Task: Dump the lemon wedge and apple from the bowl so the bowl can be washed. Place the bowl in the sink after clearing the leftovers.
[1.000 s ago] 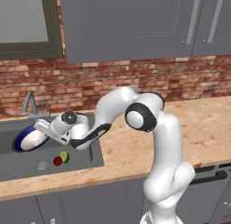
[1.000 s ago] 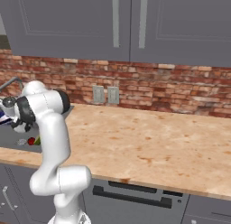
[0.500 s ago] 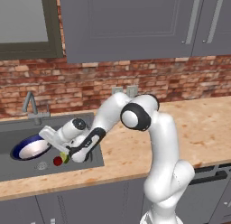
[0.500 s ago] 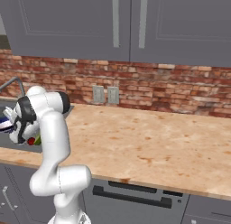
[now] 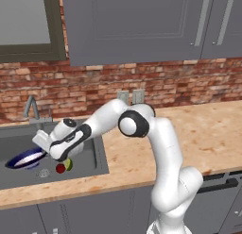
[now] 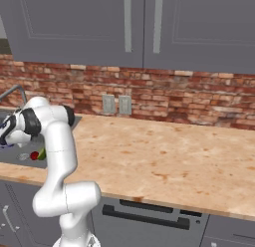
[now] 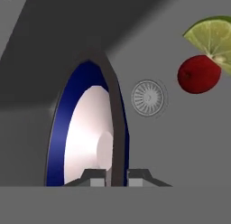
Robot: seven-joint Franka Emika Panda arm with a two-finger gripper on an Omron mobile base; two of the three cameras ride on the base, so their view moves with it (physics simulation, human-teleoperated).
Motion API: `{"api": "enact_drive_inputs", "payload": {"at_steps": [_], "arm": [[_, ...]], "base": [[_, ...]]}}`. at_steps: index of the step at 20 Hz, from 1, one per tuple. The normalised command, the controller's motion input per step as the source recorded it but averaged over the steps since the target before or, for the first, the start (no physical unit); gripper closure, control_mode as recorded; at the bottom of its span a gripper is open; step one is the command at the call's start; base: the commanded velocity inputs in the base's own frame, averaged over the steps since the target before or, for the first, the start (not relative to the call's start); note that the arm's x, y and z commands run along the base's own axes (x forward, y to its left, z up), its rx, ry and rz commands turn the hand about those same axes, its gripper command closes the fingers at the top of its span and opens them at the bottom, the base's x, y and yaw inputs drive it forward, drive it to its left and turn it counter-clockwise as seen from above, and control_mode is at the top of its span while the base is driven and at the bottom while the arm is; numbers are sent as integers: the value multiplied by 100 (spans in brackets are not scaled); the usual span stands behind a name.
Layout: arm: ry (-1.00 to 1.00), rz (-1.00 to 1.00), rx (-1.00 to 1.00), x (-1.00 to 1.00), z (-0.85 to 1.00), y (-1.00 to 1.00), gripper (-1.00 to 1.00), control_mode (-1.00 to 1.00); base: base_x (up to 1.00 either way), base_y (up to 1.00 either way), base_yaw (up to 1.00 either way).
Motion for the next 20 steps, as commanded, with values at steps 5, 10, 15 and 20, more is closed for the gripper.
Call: {"api": "enact_drive_inputs", "payload": {"at_steps": [5,10,15,20], "arm": [[6,2,-1,4,-6,0,100,-100],[0,3,-7,0,-38,0,100,-100],[0,0,0,29,-14,10,100,-100],[0,0,-1,30,-7,30,100,-100]], "base": [[0,0,0],[0,0,0],[0,0,0],[0,0,0]]}}
